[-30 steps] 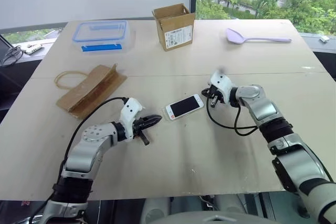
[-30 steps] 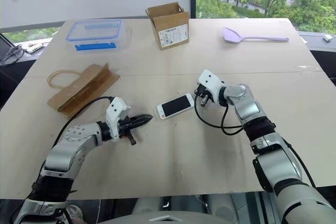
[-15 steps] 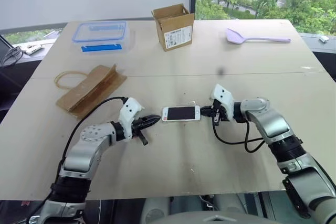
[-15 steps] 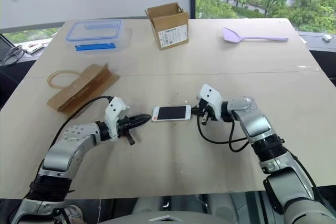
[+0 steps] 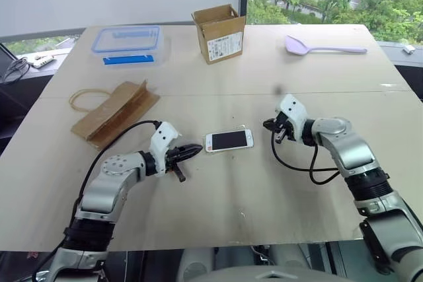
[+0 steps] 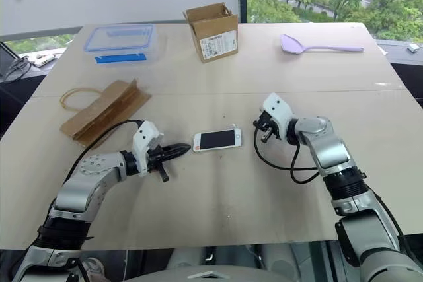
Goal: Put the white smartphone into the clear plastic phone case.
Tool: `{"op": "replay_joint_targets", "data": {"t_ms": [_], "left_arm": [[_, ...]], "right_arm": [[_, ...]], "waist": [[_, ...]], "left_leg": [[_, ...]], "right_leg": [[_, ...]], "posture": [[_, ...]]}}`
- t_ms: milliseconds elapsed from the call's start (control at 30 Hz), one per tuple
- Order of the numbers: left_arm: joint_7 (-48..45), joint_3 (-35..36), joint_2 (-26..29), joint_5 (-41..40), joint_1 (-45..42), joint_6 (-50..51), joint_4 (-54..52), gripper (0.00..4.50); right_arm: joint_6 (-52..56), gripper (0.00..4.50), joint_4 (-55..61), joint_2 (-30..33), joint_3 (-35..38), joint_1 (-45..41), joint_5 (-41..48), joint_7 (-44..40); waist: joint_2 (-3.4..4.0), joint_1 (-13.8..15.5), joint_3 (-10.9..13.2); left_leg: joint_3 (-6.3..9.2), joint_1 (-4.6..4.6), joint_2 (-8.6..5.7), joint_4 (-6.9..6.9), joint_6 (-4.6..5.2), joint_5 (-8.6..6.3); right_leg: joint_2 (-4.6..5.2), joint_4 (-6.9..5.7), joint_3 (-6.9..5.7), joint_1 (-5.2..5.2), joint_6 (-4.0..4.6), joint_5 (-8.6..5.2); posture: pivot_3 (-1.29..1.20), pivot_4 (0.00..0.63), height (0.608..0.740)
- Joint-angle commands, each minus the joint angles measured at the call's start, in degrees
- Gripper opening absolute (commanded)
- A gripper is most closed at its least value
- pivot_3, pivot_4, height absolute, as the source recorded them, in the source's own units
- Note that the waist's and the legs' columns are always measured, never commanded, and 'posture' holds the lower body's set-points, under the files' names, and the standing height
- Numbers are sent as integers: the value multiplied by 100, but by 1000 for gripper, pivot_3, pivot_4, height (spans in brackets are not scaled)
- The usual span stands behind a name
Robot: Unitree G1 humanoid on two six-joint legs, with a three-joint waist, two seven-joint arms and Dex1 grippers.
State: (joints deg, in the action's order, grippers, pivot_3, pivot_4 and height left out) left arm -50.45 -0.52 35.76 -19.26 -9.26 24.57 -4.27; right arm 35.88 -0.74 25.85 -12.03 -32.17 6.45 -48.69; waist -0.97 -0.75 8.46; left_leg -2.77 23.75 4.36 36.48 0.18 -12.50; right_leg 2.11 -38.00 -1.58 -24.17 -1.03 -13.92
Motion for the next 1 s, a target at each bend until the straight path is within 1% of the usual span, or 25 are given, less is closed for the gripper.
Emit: {"op": "replay_joint_targets", "data": {"t_ms": [33, 100, 200, 267, 400, 500, 700, 1000], "left_arm": [[24, 83, 112, 55, 39, 14, -46, 40], [23, 90, 125, 49, 56, 18, -59, 40], [36, 84, 134, 35, 71, 26, -83, 40], [44, 78, 134, 26, 76, 28, -95, 40], [60, 54, 119, 21, 83, 37, -124, 40], [73, 54, 114, 18, 100, 46, -157, 40], [97, 59, 108, 5, 118, 63, -194, 40], [99, 52, 89, 4, 79, 59, -168, 40]], "right_arm": [[534, 0, 1166, 450, 64, 241, 793, -841], [851, 0, 1540, 612, 14, 337, 1130, -1074], [976, 0, 1736, 713, -243, 385, 1245, -1189], [872, 0, 1657, 649, -514, 357, 1098, -1105], [450, 0, 1033, 420, -1025, 149, 528, -734], [179, 0, 666, 352, -1219, 9, 235, -630], [-9, 0, 369, 276, -1049, -238, 183, -611], [-74, 0, 240, 239, -1031, -359, 194, -657]], "waist": [[-1, 7, 0], [-1, 4, 1], [-3, -24, 2], [-3, -22, 2], [-3, -15, 2], [-5, -3, 3], [-5, -4, 3], [-5, -4, 4]], "left_leg": [[0, 1, 0, 0, 0, 0], [0, 2, 0, -1, 0, 0], [-2, -3, 1, -1, 0, 0], [3, -5, 1, 0, 0, 0], [2, -4, 3, 0, 0, 0], [-1, 0, 2, 1, 0, 0], [1, 0, 3, 2, 0, 0], [0, 0, 3, 2, 0, 0]], "right_leg": [[0, 1, -1, 0, 0, 0], [0, 4, -1, 1, 0, 0], [0, 1, 2, 0, -1, -1], [-2, -1, 0, 0, -6, -6], [-4, 0, 1, 0, -5, -5], [-4, 2, 2, 0, 3, 1], [-4, 1, -1, 0, 3, 1], [-4, 2, 0, 0, 3, 1]], "posture": [[0, 150, 740], [0, 150, 740], [0, 150, 740], [0, 150, 740], [0, 150, 740], [0, 150, 740], [0, 150, 740], [0, 150, 740]]}}
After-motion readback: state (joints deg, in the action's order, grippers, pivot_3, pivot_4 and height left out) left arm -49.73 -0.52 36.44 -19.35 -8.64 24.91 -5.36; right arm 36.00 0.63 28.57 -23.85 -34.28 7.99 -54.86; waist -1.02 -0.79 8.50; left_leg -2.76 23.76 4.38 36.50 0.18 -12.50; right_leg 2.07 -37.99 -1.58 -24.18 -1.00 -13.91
